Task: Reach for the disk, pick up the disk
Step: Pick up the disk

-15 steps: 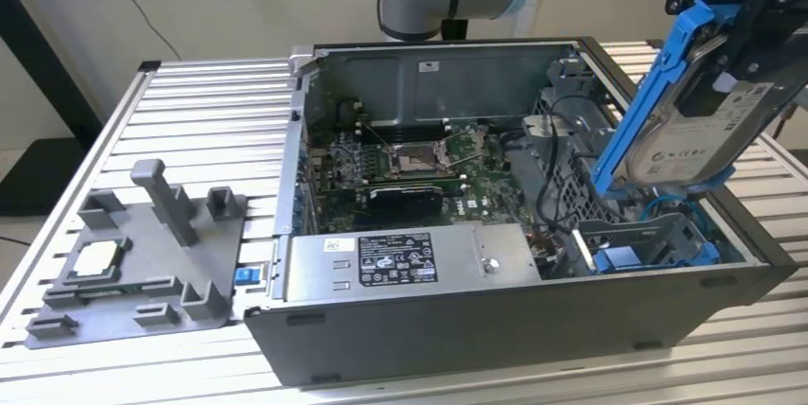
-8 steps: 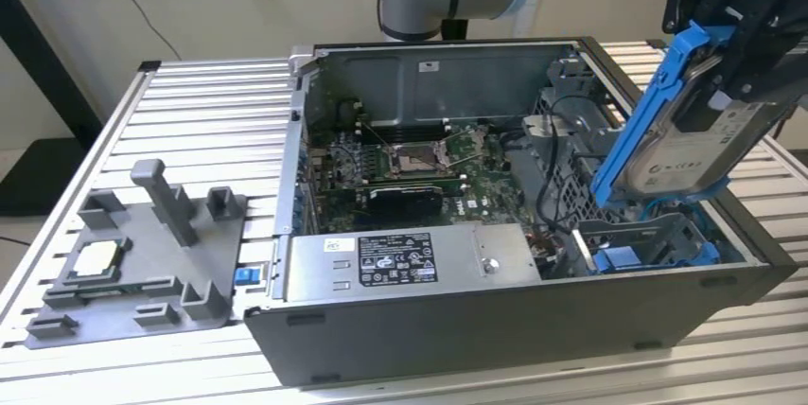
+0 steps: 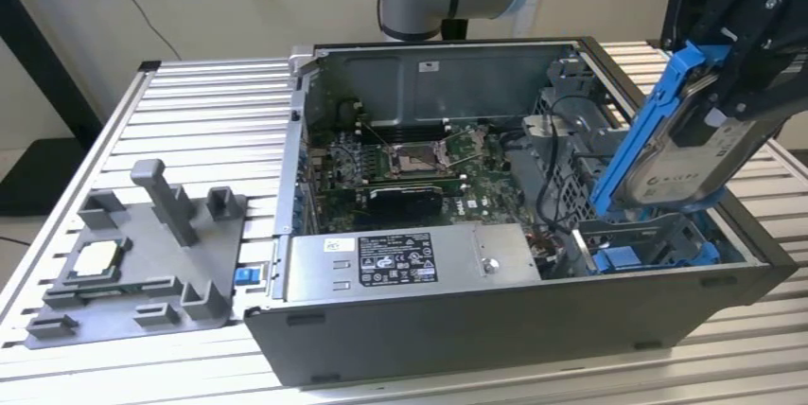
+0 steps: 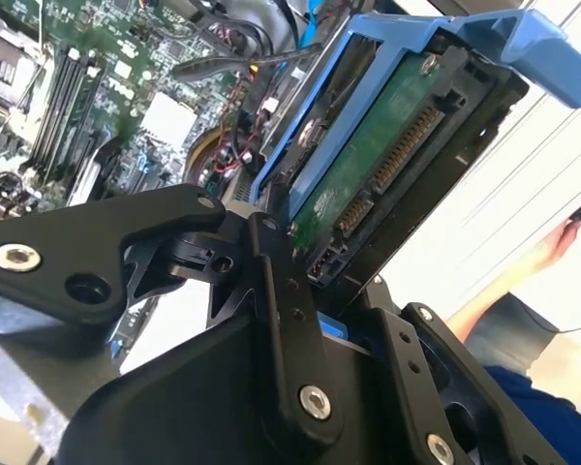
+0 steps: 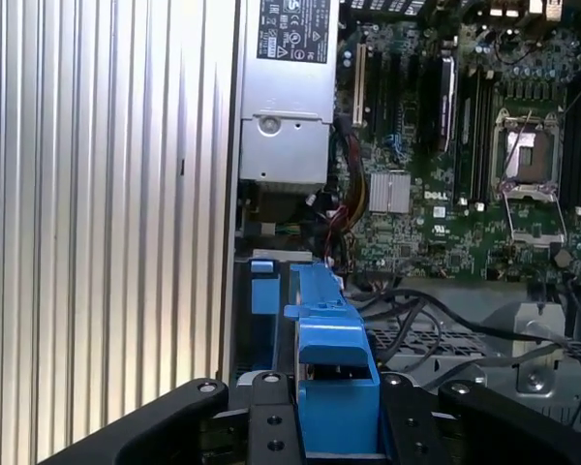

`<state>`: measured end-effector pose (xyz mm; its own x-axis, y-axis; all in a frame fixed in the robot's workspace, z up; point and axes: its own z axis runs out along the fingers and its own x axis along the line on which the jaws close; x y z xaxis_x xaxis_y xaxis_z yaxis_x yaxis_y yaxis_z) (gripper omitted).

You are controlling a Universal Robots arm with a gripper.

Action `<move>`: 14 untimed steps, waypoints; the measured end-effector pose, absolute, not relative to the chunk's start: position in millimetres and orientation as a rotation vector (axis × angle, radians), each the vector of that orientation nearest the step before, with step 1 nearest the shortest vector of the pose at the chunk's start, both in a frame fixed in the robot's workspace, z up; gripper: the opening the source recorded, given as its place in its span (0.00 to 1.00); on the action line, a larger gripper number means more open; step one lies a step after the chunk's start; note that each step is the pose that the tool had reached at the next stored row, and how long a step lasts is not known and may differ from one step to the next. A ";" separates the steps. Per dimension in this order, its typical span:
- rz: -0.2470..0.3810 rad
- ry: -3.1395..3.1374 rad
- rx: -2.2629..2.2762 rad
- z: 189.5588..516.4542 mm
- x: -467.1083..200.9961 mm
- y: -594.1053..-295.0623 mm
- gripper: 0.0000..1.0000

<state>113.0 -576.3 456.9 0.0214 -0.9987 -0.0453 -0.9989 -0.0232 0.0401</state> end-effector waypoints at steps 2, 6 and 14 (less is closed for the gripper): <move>0.095 2.193 -2.243 455.2 114.3 -576.5 0.00; 0.095 2.200 -2.236 454.5 114.5 -576.7 0.00; 0.095 2.215 -2.223 454.4 114.5 -587.4 0.00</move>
<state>114.5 -587.4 454.4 0.0026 -0.9990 -0.0444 -0.9992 -0.0044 0.0409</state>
